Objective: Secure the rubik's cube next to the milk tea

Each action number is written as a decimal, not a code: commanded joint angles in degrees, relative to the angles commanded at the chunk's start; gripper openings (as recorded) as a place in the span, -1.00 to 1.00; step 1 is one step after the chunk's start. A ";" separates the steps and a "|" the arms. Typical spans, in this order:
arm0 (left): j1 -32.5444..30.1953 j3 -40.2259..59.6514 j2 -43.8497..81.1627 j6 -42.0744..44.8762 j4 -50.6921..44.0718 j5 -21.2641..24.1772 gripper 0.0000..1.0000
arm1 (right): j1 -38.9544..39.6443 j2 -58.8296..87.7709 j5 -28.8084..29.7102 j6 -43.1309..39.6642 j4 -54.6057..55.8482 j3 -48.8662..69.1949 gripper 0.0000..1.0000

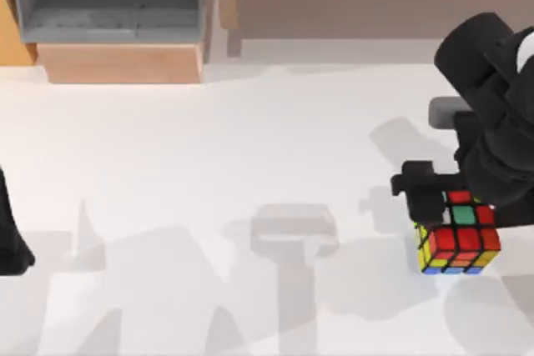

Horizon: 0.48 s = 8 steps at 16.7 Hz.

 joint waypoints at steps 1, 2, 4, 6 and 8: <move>0.00 0.00 0.00 0.00 0.00 0.00 1.00 | 0.03 -0.47 -0.25 0.62 -2.15 -0.81 -1.00; 0.00 0.00 0.00 0.00 0.00 0.00 1.00 | 0.03 -0.79 -0.46 1.08 -3.69 -1.44 -1.00; 0.00 0.00 0.00 0.00 0.00 0.00 1.00 | 0.02 -1.01 -0.66 1.49 -4.97 -1.99 -1.00; 0.00 0.00 0.00 0.00 0.00 0.00 1.00 | 0.02 -1.01 -0.66 1.49 -4.97 -1.99 -1.00; 0.00 0.00 0.00 0.00 0.00 0.00 1.00 | -0.22 -0.74 -0.62 1.52 -4.85 -1.86 -1.00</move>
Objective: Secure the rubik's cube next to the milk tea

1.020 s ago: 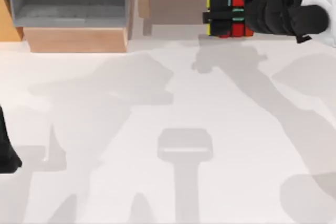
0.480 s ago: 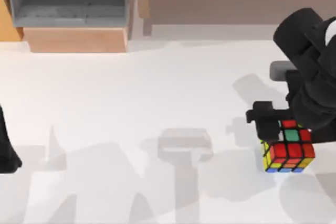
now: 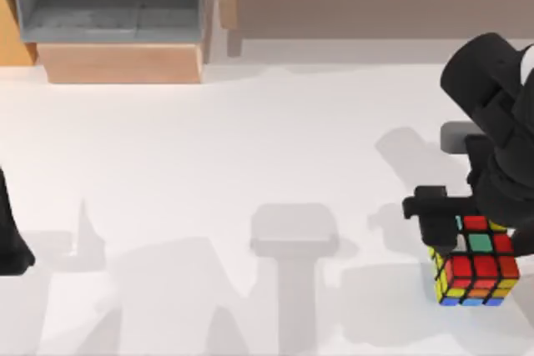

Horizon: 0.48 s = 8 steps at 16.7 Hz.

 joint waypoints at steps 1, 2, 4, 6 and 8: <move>0.00 0.00 0.00 0.00 0.00 0.00 1.00 | 0.01 -0.01 0.00 -0.01 0.01 0.01 -1.00; 0.00 0.00 0.00 0.00 0.00 0.00 1.00 | 0.09 -0.06 -0.02 -0.05 0.09 0.05 -1.00; 0.00 0.00 0.00 0.00 0.00 0.00 1.00 | 0.34 -0.22 -0.08 -0.15 0.36 0.17 -1.00; 0.00 0.00 0.00 0.00 0.00 0.00 1.00 | 0.61 -0.38 -0.14 -0.22 0.68 0.25 -1.00; 0.00 0.00 0.00 0.00 0.00 0.00 1.00 | 0.80 -0.53 -0.21 -0.21 1.00 0.25 -1.00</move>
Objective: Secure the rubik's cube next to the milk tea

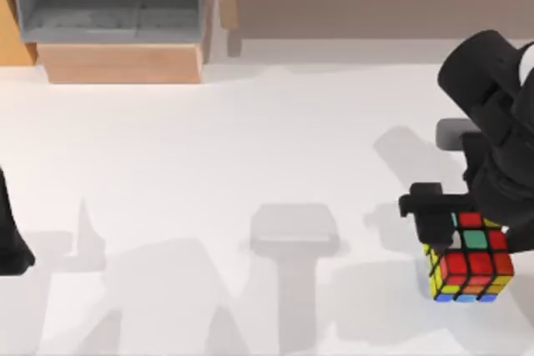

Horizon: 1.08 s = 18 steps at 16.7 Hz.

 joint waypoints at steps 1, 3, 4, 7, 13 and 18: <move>0.00 0.00 0.00 0.00 0.00 0.00 1.00 | 0.07 -0.07 -0.04 0.03 0.18 -0.03 -1.00; 0.00 0.00 0.00 0.00 0.00 0.00 1.00 | 0.13 -0.23 -0.10 0.10 0.60 -0.15 -1.00; 0.00 0.00 0.00 0.00 0.00 0.00 1.00 | 0.14 -0.30 -0.13 0.13 0.85 -0.23 -1.00; 0.00 0.00 0.00 0.00 0.00 0.00 1.00 | 0.09 -0.44 -0.14 0.21 1.69 -0.60 -1.00; 0.00 0.00 0.00 0.00 0.00 0.00 1.00 | -0.32 0.59 0.08 0.31 3.39 -2.43 -1.00; 0.00 0.00 0.00 0.00 0.00 0.00 1.00 | -0.43 1.71 0.17 0.33 3.58 -3.63 -1.00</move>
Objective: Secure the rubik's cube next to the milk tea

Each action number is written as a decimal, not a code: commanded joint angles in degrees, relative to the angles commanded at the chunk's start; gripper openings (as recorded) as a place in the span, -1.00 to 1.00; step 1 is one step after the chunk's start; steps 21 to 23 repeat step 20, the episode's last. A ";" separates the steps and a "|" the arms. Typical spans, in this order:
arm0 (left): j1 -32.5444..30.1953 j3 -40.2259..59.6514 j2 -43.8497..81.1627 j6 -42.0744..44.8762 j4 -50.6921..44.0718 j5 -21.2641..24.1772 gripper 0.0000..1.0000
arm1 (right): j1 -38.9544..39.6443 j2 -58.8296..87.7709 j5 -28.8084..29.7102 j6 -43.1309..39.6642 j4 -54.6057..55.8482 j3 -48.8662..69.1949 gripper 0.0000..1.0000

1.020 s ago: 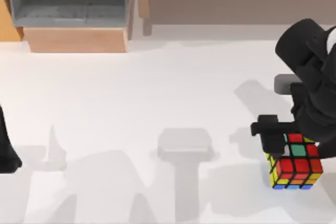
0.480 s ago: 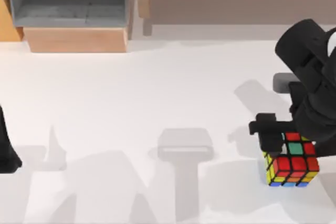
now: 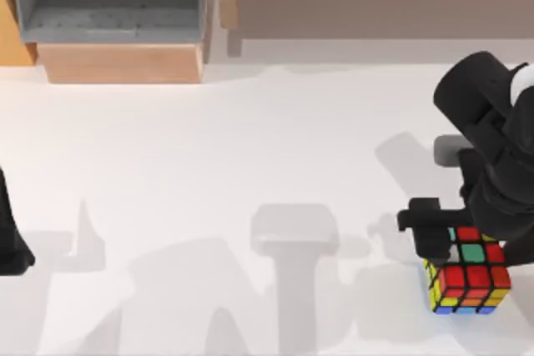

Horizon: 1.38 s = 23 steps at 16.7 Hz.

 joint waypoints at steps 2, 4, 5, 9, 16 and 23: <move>0.00 0.00 0.00 0.00 0.00 0.00 1.00 | 0.00 0.00 0.00 0.00 0.00 0.00 -0.85; 0.00 0.00 0.00 0.00 0.00 0.00 1.00 | 0.00 0.00 0.00 0.00 0.00 0.00 -0.55; 0.00 0.00 0.00 0.00 0.00 0.00 1.00 | 0.00 0.00 0.00 0.00 0.00 0.00 -0.40; 0.00 0.00 0.00 0.00 0.00 0.00 1.00 | 0.00 0.00 0.00 0.00 0.00 0.00 0.21; 0.00 0.00 0.00 0.00 0.00 0.00 1.00 | 0.00 0.00 0.00 0.00 0.00 0.00 1.00; 0.00 0.00 0.00 0.00 0.00 0.00 1.00 | 0.00 0.00 0.00 0.00 0.00 0.00 1.00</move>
